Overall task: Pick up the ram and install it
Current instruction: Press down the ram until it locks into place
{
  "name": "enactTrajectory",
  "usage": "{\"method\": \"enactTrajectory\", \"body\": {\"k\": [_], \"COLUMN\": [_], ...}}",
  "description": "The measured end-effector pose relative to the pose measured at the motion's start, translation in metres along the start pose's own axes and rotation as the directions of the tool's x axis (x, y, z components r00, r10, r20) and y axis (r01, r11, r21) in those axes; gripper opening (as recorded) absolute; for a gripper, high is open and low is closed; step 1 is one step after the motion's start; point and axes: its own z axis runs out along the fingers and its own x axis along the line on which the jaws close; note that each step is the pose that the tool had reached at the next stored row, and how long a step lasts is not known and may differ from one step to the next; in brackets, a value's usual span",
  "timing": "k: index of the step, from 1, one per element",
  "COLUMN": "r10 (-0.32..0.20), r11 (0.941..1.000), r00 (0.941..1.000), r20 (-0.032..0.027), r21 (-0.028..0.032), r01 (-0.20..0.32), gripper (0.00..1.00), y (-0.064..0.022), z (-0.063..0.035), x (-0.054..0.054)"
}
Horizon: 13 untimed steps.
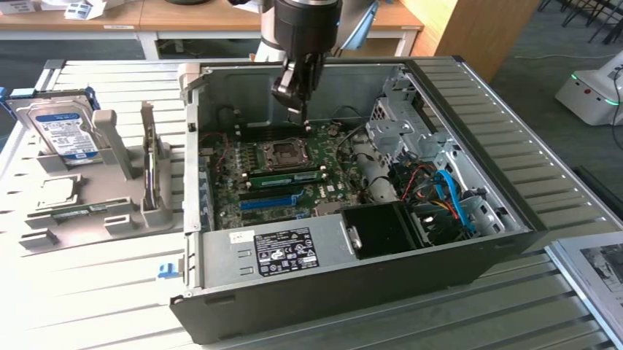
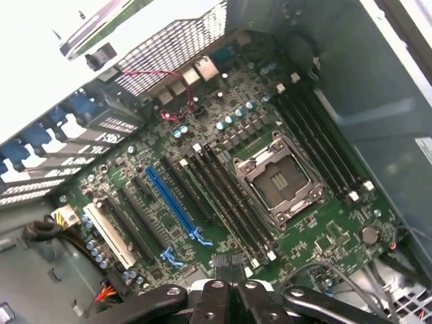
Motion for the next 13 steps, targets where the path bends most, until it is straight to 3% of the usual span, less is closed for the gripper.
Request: {"method": "enactTrajectory", "body": {"k": [6,13], "r10": [0.07,0.153], "r11": [0.9975,0.9883], "r00": [0.9975,0.9883], "r20": [-0.0009,-0.002], "r21": [-0.0003,-0.0005], "r01": [-0.07,-0.153], "gripper": [0.1,0.1], "y": [0.0,0.0], "z": [0.0003,0.0006], "x": [0.0,0.0]}}
